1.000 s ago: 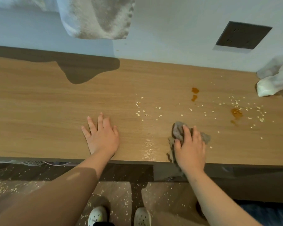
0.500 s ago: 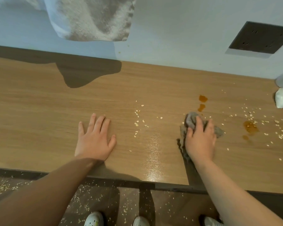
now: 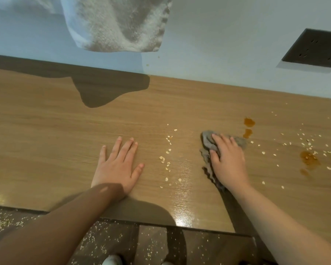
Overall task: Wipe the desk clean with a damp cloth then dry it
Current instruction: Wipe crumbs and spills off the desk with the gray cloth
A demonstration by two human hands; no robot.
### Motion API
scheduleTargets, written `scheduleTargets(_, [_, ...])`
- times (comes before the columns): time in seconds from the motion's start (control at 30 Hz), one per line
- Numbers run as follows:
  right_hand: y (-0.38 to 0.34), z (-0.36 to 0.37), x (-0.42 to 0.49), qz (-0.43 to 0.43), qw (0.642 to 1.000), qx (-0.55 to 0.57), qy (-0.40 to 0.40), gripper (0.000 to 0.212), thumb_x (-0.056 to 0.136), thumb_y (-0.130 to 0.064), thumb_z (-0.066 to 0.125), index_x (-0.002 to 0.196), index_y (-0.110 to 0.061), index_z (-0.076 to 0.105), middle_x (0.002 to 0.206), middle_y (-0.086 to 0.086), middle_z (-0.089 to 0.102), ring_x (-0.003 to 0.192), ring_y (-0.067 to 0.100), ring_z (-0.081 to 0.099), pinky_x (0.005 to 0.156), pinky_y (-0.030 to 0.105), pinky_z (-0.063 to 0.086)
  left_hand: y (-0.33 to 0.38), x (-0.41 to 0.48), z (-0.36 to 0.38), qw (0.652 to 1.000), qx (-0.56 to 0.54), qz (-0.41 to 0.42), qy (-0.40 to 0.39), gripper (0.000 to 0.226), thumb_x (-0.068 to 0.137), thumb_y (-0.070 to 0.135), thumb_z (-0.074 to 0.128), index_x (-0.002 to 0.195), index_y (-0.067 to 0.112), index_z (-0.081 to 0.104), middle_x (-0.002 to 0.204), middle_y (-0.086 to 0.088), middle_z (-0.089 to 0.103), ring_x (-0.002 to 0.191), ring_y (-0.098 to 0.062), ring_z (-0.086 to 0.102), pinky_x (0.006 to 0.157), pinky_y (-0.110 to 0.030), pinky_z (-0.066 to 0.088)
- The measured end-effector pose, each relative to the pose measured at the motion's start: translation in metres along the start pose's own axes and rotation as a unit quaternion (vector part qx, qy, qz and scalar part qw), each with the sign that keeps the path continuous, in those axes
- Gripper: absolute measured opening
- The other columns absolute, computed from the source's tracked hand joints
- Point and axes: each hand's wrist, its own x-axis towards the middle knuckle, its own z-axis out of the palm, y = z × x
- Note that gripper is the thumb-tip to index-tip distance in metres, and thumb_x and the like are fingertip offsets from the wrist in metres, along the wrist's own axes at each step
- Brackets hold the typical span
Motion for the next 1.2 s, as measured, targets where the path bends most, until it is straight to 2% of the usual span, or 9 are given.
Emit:
scheduleTargets(0.1, [-0.025, 0.013, 0.036, 0.059, 0.998, -0.009, 0.015, 0.049, 0.097, -0.031, 0.038, 0.145, -0.025, 0.029, 0.153, 0.001, 0.025, 0.143, 0.024, 0.012, 0.115, 0.04, 0.005, -0.003, 0.003, 0.0, 1.0, 0.006, 0.015, -0.001, 0.071, 0.07, 0.059, -0.023, 0.134, 0.027, -0.026, 0.143, 0.012, -0.027, 0.132, -0.012, -0.029, 0.113, -0.045, -0.009])
scheduleTargets(0.2, [-0.051, 0.022, 0.006, -0.083, 0.996, 0.02, 0.003, 0.045, 0.096, -0.028, 0.04, 0.141, -0.029, 0.036, 0.151, -0.006, 0.028, 0.142, 0.02, 0.013, 0.114, 0.033, 0.0, -0.003, 0.003, 0.001, 1.0, -0.018, 0.02, -0.001, 0.074, 0.071, 0.06, -0.02, 0.137, 0.027, -0.021, 0.144, 0.014, -0.024, 0.135, -0.011, -0.027, 0.114, -0.044, -0.011])
scheduleTargets(0.33, [-0.05, 0.016, -0.061, -0.198, 0.978, 0.039, -0.053, 0.045, 0.091, -0.045, 0.022, 0.137, -0.041, 0.02, 0.144, -0.02, 0.014, 0.138, 0.007, 0.0, 0.109, 0.027, -0.014, -0.018, 0.012, -0.005, 0.997, -0.052, 0.051, 0.004, 0.085, 0.07, 0.059, -0.013, 0.148, 0.029, 0.003, 0.153, 0.017, -0.004, 0.142, -0.01, -0.01, 0.114, -0.035, -0.003])
scheduleTargets(0.43, [-0.029, 0.015, -0.023, -0.105, 0.994, 0.029, 0.0, 0.046, 0.097, -0.032, 0.035, 0.142, -0.031, 0.029, 0.148, -0.009, 0.026, 0.142, 0.018, 0.013, 0.116, 0.033, 0.002, -0.035, 0.021, -0.013, 0.994, -0.066, 0.091, 0.009, 0.081, 0.074, 0.057, -0.006, 0.146, 0.032, 0.021, 0.154, 0.013, 0.017, 0.142, -0.008, 0.006, 0.111, -0.03, 0.007])
scheduleTargets(0.6, [-0.031, 0.022, 0.086, 0.103, 0.994, 0.003, 0.049, 0.048, 0.098, -0.03, 0.037, 0.145, -0.024, 0.029, 0.152, 0.002, 0.029, 0.142, 0.027, 0.016, 0.116, 0.044, 0.008, -0.031, 0.023, -0.005, 1.0, -0.013, 0.01, 0.026, 0.07, 0.084, 0.057, -0.007, 0.147, 0.03, -0.008, 0.154, 0.008, -0.011, 0.142, -0.015, -0.013, 0.115, -0.038, -0.008])
scheduleTargets(0.73, [-0.059, 0.026, 0.085, -0.083, 0.997, 0.001, -0.004, 0.048, 0.093, -0.024, 0.038, 0.142, -0.027, 0.036, 0.151, -0.001, 0.032, 0.141, 0.023, 0.018, 0.115, 0.038, 0.007, -0.035, 0.034, -0.008, 0.991, -0.06, -0.11, 0.038, 0.058, 0.097, 0.043, 0.018, 0.149, 0.025, -0.001, 0.157, 0.001, -0.002, 0.143, -0.019, -0.008, 0.117, -0.037, 0.0])
scheduleTargets(0.9, [-0.05, 0.015, 0.028, -0.307, 0.945, 0.025, -0.113, 0.061, 0.079, -0.034, 0.024, 0.137, -0.033, 0.041, 0.144, -0.015, 0.028, 0.138, 0.008, 0.014, 0.114, 0.037, 0.002, -0.031, 0.036, -0.007, 0.992, -0.029, -0.125, 0.019, 0.056, 0.096, 0.042, 0.007, 0.148, 0.026, -0.007, 0.157, 0.003, -0.01, 0.142, -0.019, -0.014, 0.116, -0.041, -0.003])
scheduleTargets(1.1, [-0.064, 0.027, 0.128, -0.082, 0.996, -0.028, -0.016, 0.052, 0.092, -0.026, 0.037, 0.143, -0.028, 0.032, 0.151, 0.002, 0.031, 0.14, 0.025, 0.02, 0.115, 0.042, 0.012, -0.03, 0.034, -0.006, 0.992, -0.029, -0.116, 0.033, 0.057, 0.095, 0.042, 0.006, 0.148, 0.026, -0.009, 0.156, 0.002, -0.011, 0.142, -0.019, -0.015, 0.116, -0.041, -0.004])
scheduleTargets(1.2, [-0.082, 0.033, 0.108, -0.152, 0.987, -0.02, -0.044, 0.05, 0.092, -0.027, 0.04, 0.141, -0.031, 0.035, 0.151, -0.001, 0.031, 0.14, 0.024, 0.018, 0.115, 0.04, 0.006, -0.032, 0.034, -0.006, 0.993, -0.035, -0.105, 0.043, 0.056, 0.096, 0.042, 0.007, 0.148, 0.026, -0.007, 0.157, 0.003, -0.009, 0.143, -0.018, -0.013, 0.116, -0.039, -0.003])
